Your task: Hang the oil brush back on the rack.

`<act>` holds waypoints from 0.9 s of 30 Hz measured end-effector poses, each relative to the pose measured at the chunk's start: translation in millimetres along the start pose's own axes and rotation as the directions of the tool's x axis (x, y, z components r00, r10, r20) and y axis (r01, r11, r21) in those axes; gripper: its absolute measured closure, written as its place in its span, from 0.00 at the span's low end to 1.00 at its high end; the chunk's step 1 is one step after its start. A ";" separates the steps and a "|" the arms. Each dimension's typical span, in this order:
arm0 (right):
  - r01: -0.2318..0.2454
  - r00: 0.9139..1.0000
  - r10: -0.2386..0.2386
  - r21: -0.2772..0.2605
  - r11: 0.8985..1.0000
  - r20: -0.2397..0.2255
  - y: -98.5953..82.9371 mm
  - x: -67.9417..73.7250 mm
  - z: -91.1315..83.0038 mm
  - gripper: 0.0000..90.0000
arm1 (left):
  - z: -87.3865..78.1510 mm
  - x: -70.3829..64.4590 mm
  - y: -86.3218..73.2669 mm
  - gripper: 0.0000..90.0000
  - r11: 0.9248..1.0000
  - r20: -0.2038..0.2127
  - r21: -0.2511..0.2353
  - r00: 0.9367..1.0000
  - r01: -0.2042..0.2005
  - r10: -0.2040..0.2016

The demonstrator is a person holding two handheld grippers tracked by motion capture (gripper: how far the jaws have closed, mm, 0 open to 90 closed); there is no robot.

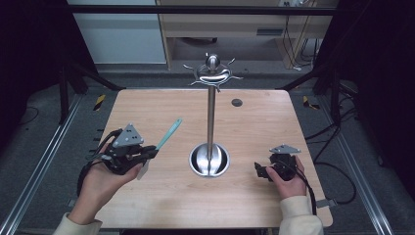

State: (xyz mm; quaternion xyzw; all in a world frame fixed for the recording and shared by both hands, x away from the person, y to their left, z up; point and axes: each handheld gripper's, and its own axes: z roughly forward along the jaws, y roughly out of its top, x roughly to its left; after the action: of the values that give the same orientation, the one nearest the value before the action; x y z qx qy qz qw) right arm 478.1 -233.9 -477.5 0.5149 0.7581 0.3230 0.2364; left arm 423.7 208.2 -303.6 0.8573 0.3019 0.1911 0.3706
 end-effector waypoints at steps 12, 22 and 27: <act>-0.007 1.000 0.007 -0.001 1.000 -0.004 -0.3 -0.8 -0.9 0.09 | -13.8 -3.7 8.3 0.91 0.997 -0.011 -0.081 1.000 -0.003 0.002; -0.007 1.000 0.007 -0.003 1.000 0.000 -0.2 -0.9 -1.3 0.09 | -23.5 -12.0 20.1 0.91 0.987 -0.019 -0.158 1.000 -0.014 0.012; -0.007 1.000 0.007 -0.003 1.000 -0.002 -0.1 -1.0 -1.3 0.09 | -27.9 -14.4 28.7 0.91 0.981 -0.025 -0.192 1.000 -0.022 0.017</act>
State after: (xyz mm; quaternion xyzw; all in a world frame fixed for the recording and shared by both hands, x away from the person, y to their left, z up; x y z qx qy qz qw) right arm 477.4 -235.1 -476.7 0.5169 0.7560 0.3254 0.2355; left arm 408.4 197.6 -265.3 0.8182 0.2779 0.2331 0.4460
